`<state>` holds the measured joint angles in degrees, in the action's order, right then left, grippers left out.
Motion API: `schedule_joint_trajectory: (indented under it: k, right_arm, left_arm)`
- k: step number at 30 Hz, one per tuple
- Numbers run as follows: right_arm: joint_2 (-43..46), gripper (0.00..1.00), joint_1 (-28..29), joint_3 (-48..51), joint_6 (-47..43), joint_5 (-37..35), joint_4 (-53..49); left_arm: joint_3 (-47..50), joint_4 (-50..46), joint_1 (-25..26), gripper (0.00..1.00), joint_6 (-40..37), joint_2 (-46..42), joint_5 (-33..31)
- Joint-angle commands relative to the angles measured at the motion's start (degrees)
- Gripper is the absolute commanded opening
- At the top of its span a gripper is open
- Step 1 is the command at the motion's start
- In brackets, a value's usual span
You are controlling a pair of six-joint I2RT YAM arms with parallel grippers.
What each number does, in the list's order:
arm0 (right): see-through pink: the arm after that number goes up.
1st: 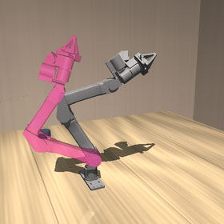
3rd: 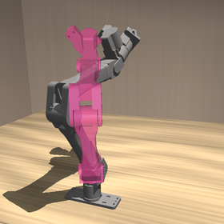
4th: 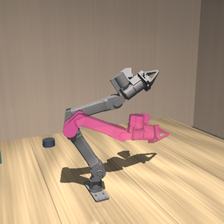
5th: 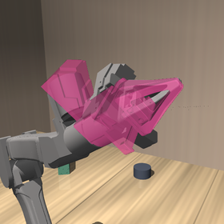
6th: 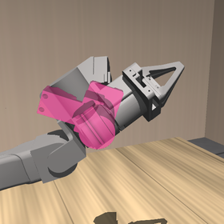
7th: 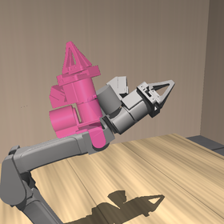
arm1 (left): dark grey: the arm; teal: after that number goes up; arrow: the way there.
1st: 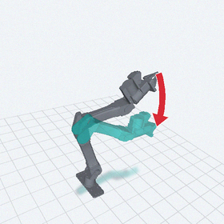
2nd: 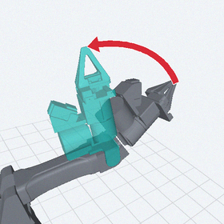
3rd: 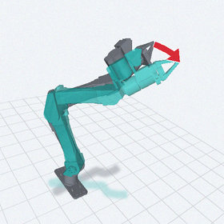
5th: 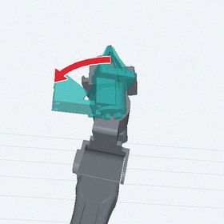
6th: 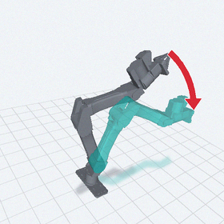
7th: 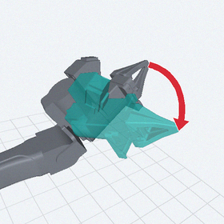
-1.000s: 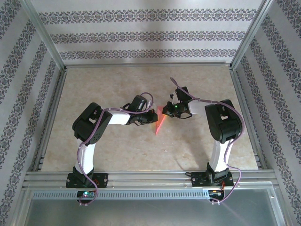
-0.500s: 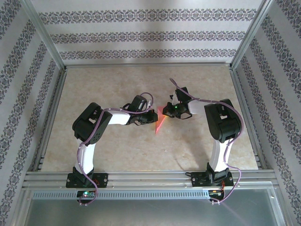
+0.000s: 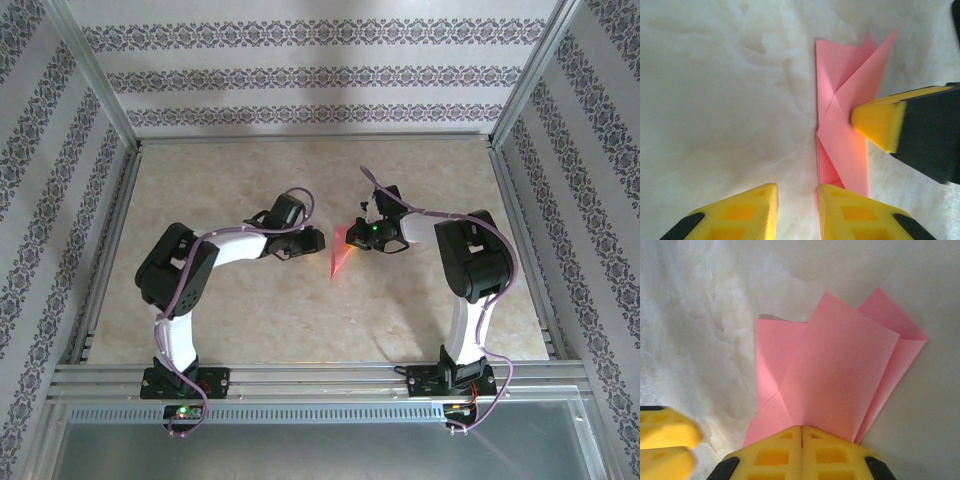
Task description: Fold a paper plane with a square sheet of paper (fold left side to right side)
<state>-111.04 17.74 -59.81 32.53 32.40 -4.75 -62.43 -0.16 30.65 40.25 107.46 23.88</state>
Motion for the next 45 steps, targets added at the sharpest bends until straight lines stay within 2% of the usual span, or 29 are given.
schedule_joint_trajectory:
  k: [1,6,11,22,30,45]
  right_arm:
    - [-2.33,0.0,0.02,2.45,-1.9,-3.4,-5.51]
    - [-2.6,0.0,0.14,2.32,-2.06,-3.4,-5.62]
    - [-2.81,0.0,0.28,2.27,-2.08,-3.49,-5.7]
    - [-3.3,0.0,0.54,1.46,-2.33,-3.66,-6.39]
    - [-3.5,0.0,0.72,1.14,-2.64,-3.93,-6.84]
    - [-3.87,0.0,0.85,0.76,-2.66,-3.93,-7.2]
  left_arm:
    - [0.05,-3.86,-0.19,0.24,-1.31,-4.79,2.69]
    - [0.21,-0.77,0.27,0.14,3.34,-5.03,12.34]
    - [-1.4,-1.05,1.4,0.07,6.31,-2.1,15.93]
    - [-5.25,-1.37,3.7,0.04,6.78,1.97,17.76]
    - [-8.27,-7.87,5.03,0.03,3.84,4.46,16.13]
    - [-7.22,-8.36,5.22,0.03,3.03,8.4,16.66]
